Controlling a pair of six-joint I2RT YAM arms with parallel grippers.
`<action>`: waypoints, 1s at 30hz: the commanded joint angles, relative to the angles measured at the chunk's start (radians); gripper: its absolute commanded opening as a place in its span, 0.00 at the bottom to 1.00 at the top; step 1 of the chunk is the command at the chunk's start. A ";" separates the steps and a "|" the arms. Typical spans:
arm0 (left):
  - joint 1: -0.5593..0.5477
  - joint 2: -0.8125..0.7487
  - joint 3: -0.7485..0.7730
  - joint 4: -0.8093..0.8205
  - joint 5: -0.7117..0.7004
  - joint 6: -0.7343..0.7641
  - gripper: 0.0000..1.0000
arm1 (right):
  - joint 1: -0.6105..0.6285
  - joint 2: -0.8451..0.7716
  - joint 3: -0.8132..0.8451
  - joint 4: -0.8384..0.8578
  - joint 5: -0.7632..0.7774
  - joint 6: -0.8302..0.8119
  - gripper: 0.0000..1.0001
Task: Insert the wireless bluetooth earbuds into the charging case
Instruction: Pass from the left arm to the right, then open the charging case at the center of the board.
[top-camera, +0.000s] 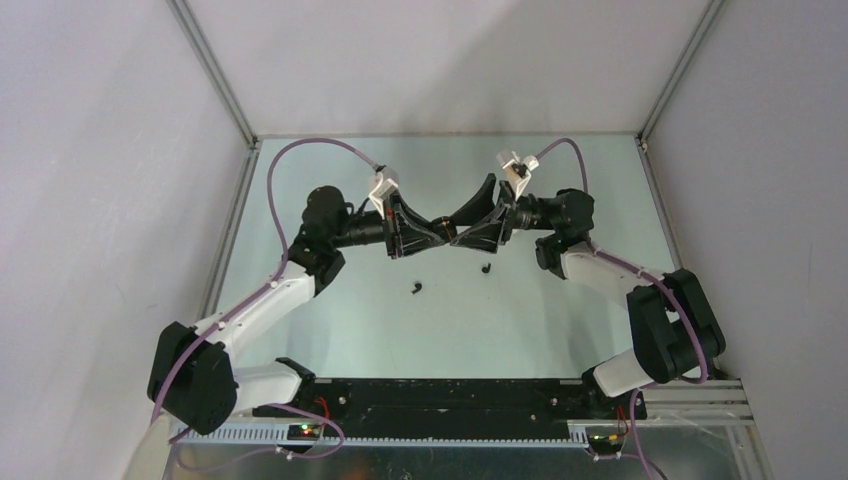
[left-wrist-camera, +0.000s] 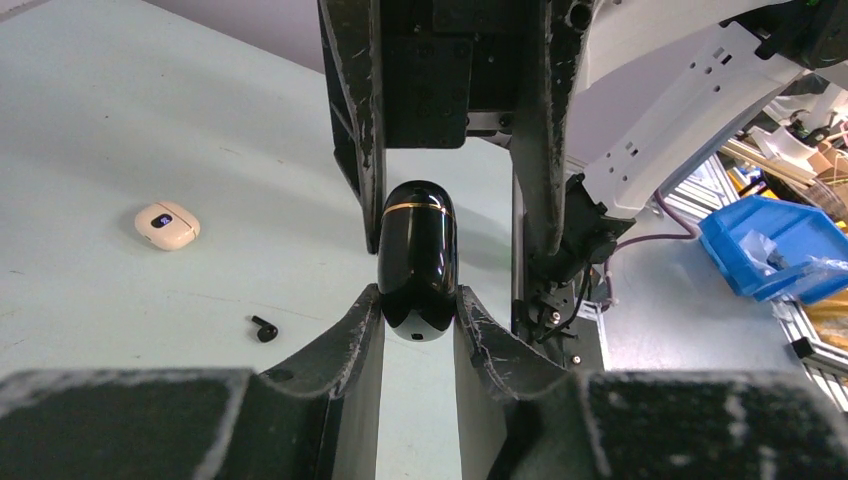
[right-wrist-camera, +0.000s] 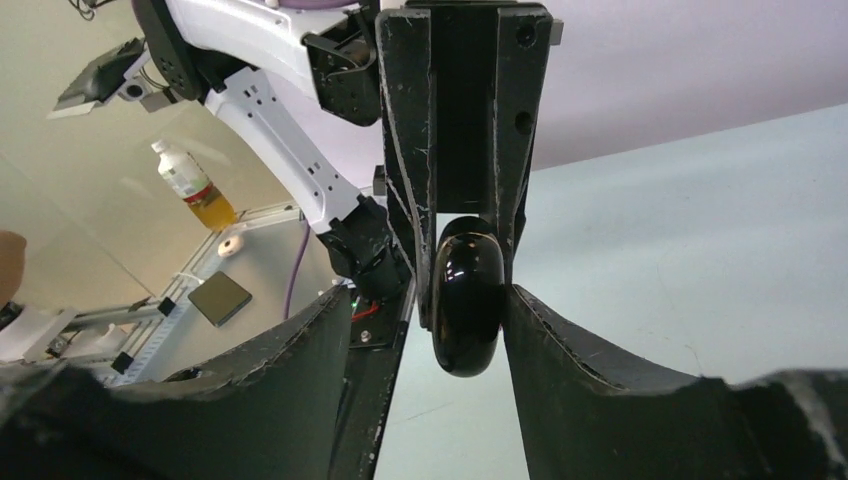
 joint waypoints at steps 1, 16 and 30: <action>0.007 -0.028 -0.008 0.055 -0.003 -0.021 0.00 | 0.012 -0.001 -0.009 -0.014 -0.018 -0.078 0.61; 0.008 -0.026 -0.017 0.081 0.005 -0.039 0.00 | 0.047 -0.001 -0.014 -0.022 -0.022 -0.126 0.24; 0.006 -0.012 0.033 -0.246 0.068 0.291 0.77 | -0.028 -0.176 0.123 -0.864 -0.081 -0.668 0.08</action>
